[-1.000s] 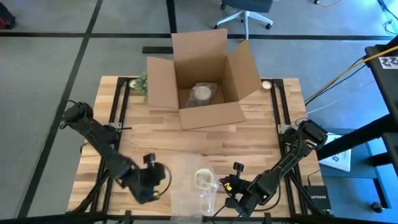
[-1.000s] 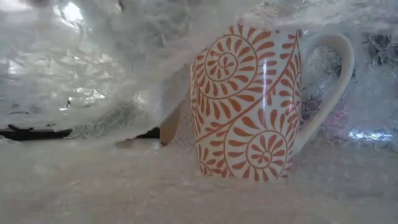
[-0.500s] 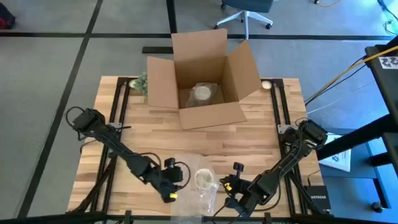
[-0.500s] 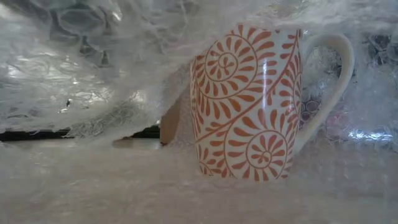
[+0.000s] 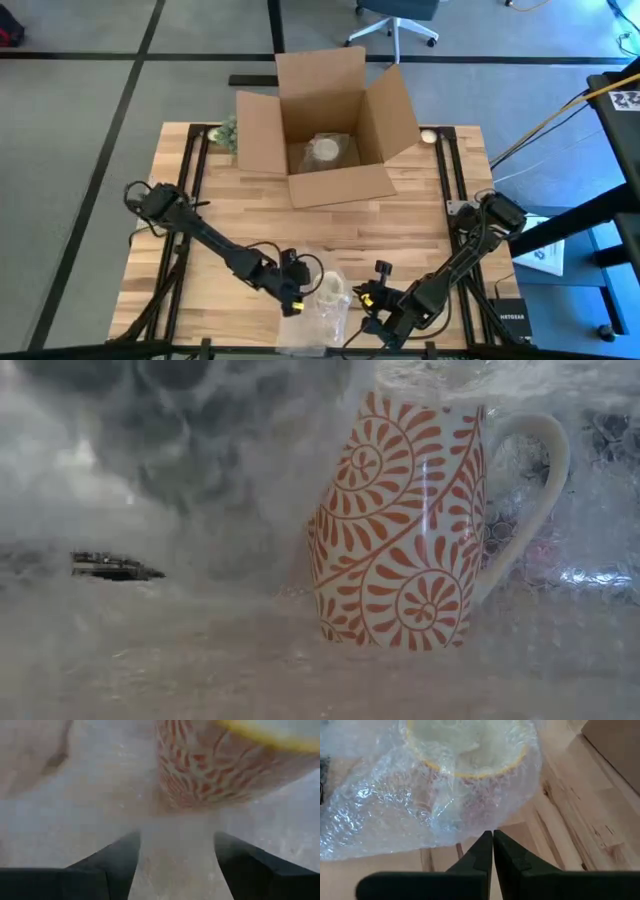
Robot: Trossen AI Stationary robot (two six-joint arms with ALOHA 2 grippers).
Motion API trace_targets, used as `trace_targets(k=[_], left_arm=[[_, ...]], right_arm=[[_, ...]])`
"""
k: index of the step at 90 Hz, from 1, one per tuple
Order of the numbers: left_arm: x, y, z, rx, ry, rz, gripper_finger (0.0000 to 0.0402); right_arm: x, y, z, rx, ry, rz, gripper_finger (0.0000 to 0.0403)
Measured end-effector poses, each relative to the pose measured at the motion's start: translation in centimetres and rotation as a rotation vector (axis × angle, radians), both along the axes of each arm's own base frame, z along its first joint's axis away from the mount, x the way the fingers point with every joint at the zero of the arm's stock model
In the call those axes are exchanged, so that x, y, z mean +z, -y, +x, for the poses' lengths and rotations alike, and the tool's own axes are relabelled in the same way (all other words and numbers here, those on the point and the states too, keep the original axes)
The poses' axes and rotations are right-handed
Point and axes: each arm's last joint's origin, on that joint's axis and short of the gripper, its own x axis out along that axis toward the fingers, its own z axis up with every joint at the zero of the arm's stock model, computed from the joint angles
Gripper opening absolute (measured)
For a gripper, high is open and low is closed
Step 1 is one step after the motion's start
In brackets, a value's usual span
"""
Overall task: Wrap mug
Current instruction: Wrap the orange mug with transparent bubble wrap
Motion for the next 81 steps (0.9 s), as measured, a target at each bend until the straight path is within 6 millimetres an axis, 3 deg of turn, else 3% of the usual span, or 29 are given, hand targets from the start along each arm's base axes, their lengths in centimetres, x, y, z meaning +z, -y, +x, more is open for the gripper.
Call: trace_targets(k=[16, 29, 42, 57, 81], left_arm=[[-1.3, 0.0, 0.2, 0.000, -0.019, 0.032, 0.0206], [-1.4, 0.2, 0.1, 0.029, -0.006, 0.042, 0.0114], [-0.3, 0.9, -0.5, 0.001, 0.019, 0.044, 0.0016], [1.0, 1.8, -1.3, -0.004, 0.051, 0.048, 0.0001], [5.9, 3.1, -3.5, -0.031, 0.196, 0.050, 0.0000]], right_arm=[[0.0, 0.0, 0.0, 0.000, 0.002, 0.002, 0.0001], [0.0, 0.0, 0.0, 0.000, 0.001, 0.002, 0.0001], [0.0, 0.0, 0.0, 0.000, 0.002, 0.002, 0.0001], [0.0, 0.0, 0.0, 0.000, 0.002, 0.002, 0.0001], [0.0, -0.1, 0.0, 0.004, -0.003, 0.010, 0.0001]])
